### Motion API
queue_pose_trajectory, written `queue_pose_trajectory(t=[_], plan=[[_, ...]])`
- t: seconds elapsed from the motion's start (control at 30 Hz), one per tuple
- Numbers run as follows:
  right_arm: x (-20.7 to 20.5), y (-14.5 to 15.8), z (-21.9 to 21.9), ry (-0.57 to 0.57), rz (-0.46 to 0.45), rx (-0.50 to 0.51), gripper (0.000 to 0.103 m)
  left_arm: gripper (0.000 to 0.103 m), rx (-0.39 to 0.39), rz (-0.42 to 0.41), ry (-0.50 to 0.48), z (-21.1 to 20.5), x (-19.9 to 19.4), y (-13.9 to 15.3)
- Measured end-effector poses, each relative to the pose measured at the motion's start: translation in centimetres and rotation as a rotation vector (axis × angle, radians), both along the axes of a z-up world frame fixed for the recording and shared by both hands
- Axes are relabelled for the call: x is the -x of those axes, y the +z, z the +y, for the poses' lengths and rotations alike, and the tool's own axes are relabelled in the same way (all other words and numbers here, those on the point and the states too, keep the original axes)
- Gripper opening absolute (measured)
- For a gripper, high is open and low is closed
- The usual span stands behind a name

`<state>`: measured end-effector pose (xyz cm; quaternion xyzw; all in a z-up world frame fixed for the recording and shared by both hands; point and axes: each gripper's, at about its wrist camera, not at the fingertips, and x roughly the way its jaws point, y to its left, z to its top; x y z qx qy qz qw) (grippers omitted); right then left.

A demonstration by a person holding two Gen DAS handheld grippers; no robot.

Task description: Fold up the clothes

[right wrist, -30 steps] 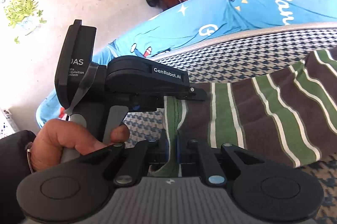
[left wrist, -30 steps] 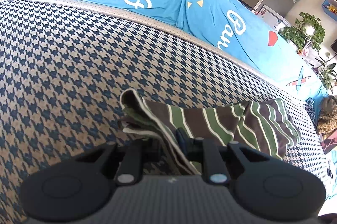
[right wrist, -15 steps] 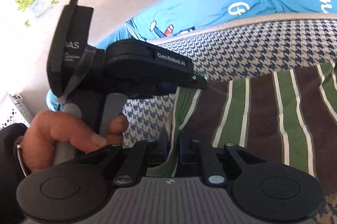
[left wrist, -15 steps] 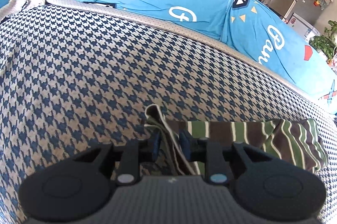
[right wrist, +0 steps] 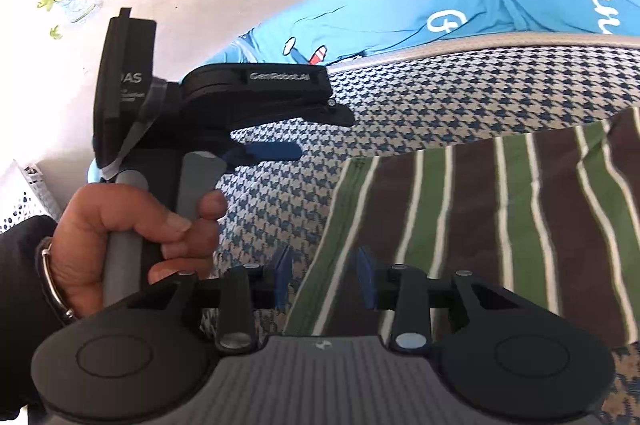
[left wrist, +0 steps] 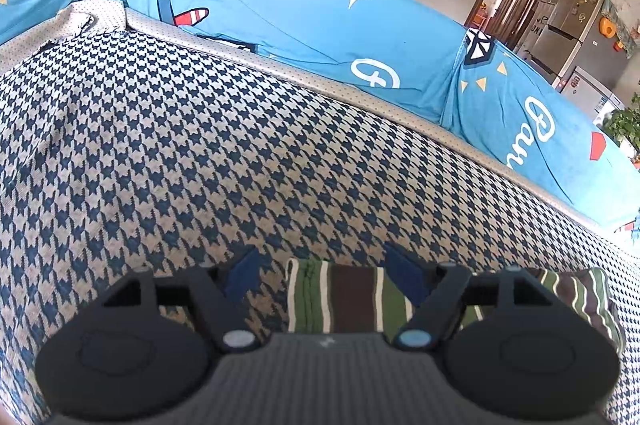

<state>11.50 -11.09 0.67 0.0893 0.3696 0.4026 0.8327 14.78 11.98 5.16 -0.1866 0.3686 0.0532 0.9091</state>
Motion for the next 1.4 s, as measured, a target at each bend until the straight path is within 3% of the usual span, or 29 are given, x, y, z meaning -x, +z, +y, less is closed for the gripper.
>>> queue_pose_trajectory(t=[0.17,0.6,0.7,0.9,1.17,1.3,1.4], plan=[[-0.6,0.5,-2.1,-0.059,-0.005,0.011,0.043,0.081,0.001,0.006,-0.044,-1.4,0.1,-0.2],[-3.3,1.6,-11.4,-0.232,-0.017,0.095,0.044,0.090,0.000,0.043,-0.140,-4.6,-0.5,-1.5],[-4.2,2.0,-13.5,-0.275,-0.030,0.113,0.044,0.090,0.011,0.059,-0.148,-5.2,-0.9,-2.1],[-6.3,2.5,-18.1,-0.366,-0.045,0.155,0.044,0.090,-0.038,0.041,-0.206,-7.6,-1.2,-2.6],[-9.5,1.8,-25.5,-0.574,-0.031,0.193,0.044,0.091,-0.043,0.042,-0.273,-10.2,-1.7,-3.4],[-10.8,1.0,-27.8,-0.662,-0.014,0.210,0.055,0.091,-0.034,0.047,-0.295,-11.0,-1.8,-3.9],[-11.6,0.3,-28.9,-0.702,-0.004,0.227,0.056,0.091,-0.028,0.052,-0.308,-11.3,-1.8,-4.1]])
